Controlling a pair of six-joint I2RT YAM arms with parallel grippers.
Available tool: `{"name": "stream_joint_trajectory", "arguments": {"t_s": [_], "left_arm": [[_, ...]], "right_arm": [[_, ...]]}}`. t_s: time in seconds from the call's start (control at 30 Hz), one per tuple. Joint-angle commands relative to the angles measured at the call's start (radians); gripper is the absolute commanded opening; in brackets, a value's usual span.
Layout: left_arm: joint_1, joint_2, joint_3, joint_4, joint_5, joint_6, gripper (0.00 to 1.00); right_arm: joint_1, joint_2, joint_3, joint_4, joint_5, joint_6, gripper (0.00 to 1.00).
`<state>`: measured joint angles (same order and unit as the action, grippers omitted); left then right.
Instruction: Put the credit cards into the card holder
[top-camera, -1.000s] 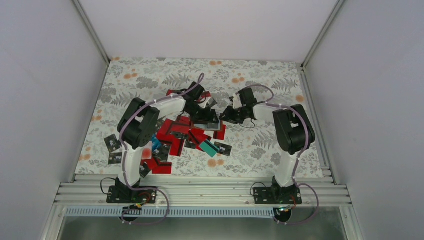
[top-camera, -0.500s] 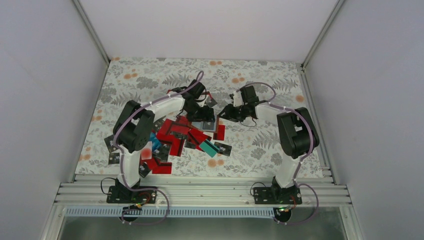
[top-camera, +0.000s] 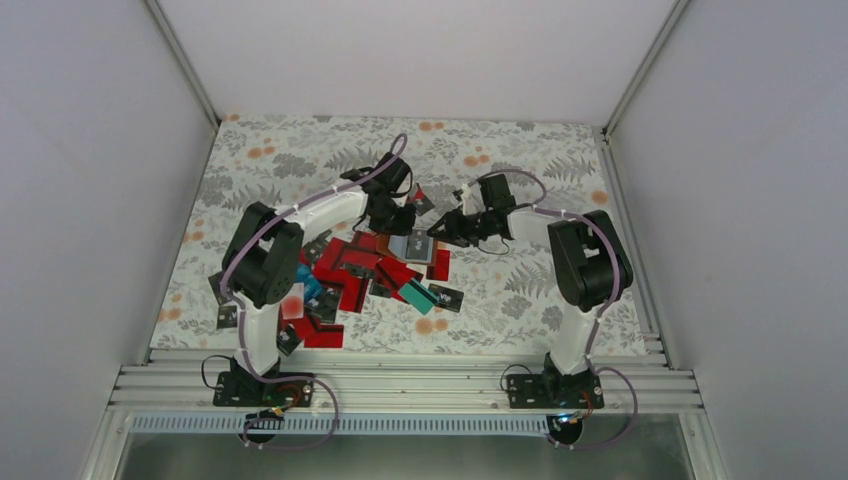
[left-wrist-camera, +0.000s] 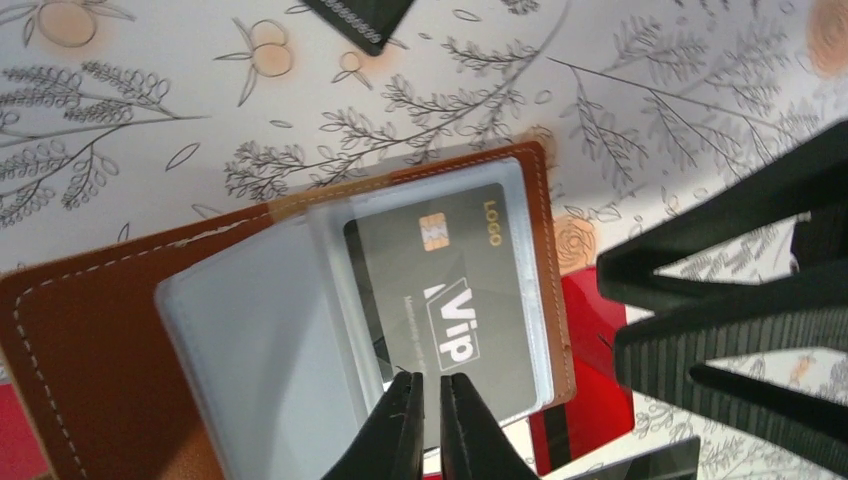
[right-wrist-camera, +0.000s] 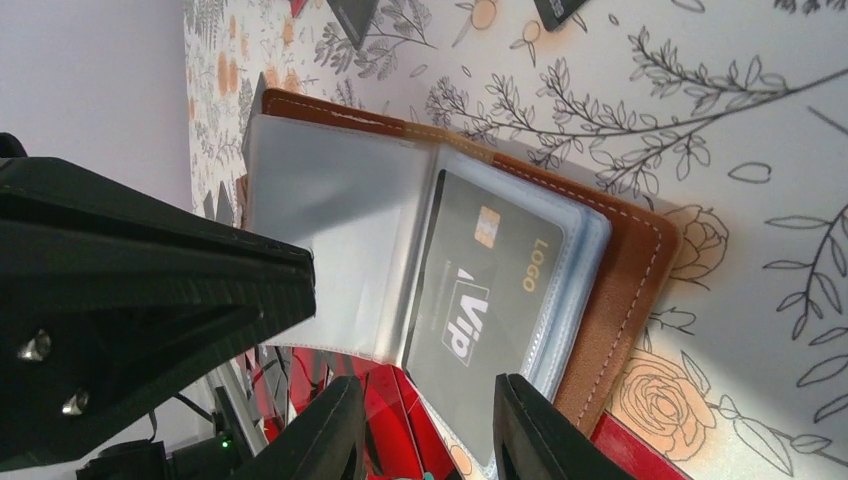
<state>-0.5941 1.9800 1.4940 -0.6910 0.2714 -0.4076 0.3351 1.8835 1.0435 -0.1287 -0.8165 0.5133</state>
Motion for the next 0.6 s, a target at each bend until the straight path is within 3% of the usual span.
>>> {"name": "stream_joint_trajectory", "arguments": {"t_s": [0.0,0.57], "left_arm": [[-0.005,0.035,0.003,-0.008,-0.046,0.012,0.05],[-0.007,0.103,-0.02,0.014,-0.05,0.024,0.02]], "right_arm": [[-0.001,0.03,-0.014,0.03,-0.038,0.023,0.35],[-0.001,0.059,-0.008,0.028,-0.038,0.028,0.35]]}}
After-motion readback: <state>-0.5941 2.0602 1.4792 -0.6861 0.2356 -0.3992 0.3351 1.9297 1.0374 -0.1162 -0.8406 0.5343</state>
